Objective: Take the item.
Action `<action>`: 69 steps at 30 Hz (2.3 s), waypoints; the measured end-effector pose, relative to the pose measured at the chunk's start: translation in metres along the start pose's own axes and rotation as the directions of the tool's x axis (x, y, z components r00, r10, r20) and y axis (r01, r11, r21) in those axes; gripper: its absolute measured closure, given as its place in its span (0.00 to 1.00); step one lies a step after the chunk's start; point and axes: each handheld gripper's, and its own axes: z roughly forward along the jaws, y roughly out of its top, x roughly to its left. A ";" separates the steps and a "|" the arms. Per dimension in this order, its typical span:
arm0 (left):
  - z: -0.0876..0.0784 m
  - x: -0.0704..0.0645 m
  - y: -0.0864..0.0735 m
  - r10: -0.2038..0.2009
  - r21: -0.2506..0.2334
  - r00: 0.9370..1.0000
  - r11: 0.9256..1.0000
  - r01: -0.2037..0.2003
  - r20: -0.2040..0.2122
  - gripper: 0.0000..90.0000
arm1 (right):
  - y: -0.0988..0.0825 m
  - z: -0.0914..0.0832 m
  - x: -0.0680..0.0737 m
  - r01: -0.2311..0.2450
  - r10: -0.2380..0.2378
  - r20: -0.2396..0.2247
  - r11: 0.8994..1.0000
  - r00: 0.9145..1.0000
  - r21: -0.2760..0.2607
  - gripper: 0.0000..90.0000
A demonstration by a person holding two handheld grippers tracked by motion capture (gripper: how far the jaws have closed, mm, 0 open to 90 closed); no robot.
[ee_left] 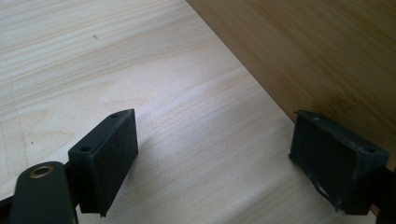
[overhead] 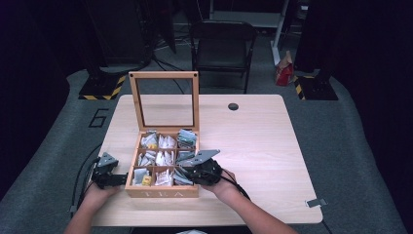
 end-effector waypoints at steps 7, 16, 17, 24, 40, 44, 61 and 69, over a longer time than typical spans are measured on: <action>0.000 0.000 0.000 0.000 0.000 1.000 1.000 0.000 0.000 0.16 | 0.000 0.004 0.001 0.000 0.000 -0.013 1.000 1.000 0.011 0.88; 0.000 0.000 0.000 0.000 0.000 1.000 1.000 0.000 0.000 0.16 | 0.000 0.008 0.002 0.004 -0.003 -0.026 1.000 1.000 0.025 0.91; 0.000 0.000 0.000 0.000 0.000 1.000 1.000 0.000 0.000 0.16 | 0.000 0.009 0.002 0.000 0.001 -0.023 1.000 1.000 0.024 0.91; 0.000 0.000 0.000 0.000 -0.001 1.000 1.000 0.000 0.000 0.16 | 0.000 0.010 0.002 -0.003 0.004 -0.030 0.999 1.000 0.036 0.91; 0.000 0.000 0.000 0.000 0.000 1.000 1.000 0.000 0.000 0.16 | 0.000 0.012 0.003 -0.013 0.015 -0.037 0.999 0.999 0.049 0.99; 0.000 0.000 0.000 -0.002 0.000 1.000 1.000 0.002 0.003 0.16 | 0.000 0.012 0.003 -0.013 0.015 -0.036 0.999 0.999 0.049 0.99; 0.000 0.000 0.000 0.000 0.000 1.000 1.000 0.000 0.000 0.16 | 0.006 0.002 0.002 -0.012 0.012 -0.045 1.000 0.999 0.021 1.00; 0.000 0.000 0.000 0.000 0.000 1.000 1.000 0.000 0.000 0.16 | 0.016 -0.011 0.002 -0.011 0.011 -0.059 1.000 0.998 -0.002 0.99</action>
